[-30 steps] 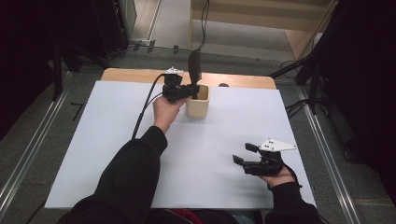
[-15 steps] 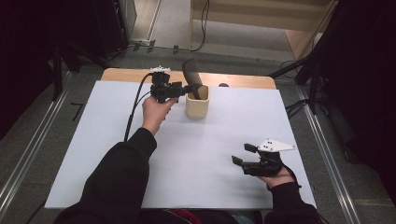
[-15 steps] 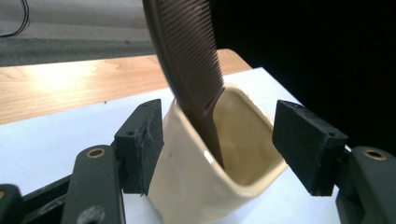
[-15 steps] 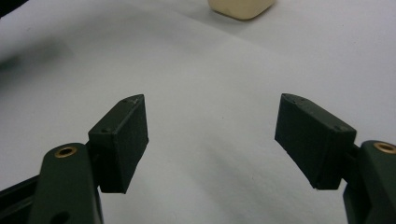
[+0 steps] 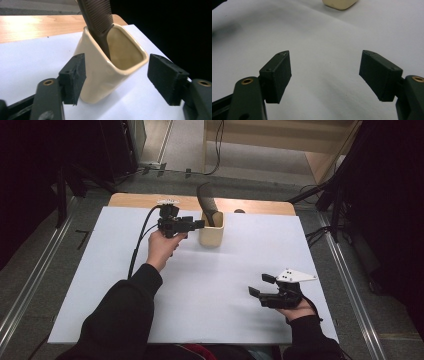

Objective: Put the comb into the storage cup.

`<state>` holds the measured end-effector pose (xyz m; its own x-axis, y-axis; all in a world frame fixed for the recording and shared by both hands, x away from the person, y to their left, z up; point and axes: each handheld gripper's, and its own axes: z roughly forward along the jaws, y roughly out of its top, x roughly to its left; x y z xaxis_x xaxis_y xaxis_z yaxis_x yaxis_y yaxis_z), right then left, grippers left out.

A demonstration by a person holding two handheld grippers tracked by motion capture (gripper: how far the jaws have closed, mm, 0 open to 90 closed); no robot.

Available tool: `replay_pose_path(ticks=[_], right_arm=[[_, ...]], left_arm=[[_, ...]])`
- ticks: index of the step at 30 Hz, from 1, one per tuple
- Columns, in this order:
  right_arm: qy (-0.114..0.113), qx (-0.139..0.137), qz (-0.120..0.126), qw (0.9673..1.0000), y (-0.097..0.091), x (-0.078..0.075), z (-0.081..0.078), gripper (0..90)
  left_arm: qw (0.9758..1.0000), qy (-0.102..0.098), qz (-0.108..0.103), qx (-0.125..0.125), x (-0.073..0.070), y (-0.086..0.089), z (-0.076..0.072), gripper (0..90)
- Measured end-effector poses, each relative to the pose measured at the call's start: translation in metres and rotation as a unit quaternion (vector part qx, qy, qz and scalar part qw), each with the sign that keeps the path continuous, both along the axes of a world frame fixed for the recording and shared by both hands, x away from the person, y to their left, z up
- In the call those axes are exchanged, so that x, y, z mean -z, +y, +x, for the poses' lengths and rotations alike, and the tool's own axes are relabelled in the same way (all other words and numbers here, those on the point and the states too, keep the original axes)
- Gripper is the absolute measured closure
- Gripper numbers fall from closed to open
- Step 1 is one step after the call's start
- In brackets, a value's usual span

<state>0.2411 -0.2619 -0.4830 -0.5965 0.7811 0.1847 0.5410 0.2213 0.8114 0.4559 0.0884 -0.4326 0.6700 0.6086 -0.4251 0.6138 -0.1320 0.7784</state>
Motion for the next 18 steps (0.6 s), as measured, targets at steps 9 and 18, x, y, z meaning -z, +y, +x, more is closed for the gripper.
replay_pose_path(ticks=[9,18], right_arm=[[-0.001,-0.001,-0.002,1.0,0.0,0.0,0.0,23.8],[0.002,0.0,-0.005,1.0,0.001,0.0,0.0,23.8]], left_arm=[[0.9999,0.001,0.014,0.007,0.006,0.009,-0.014,30.2],[0.9997,0.006,-0.003,0.024,0.01,0.021,-0.029,30.5]])
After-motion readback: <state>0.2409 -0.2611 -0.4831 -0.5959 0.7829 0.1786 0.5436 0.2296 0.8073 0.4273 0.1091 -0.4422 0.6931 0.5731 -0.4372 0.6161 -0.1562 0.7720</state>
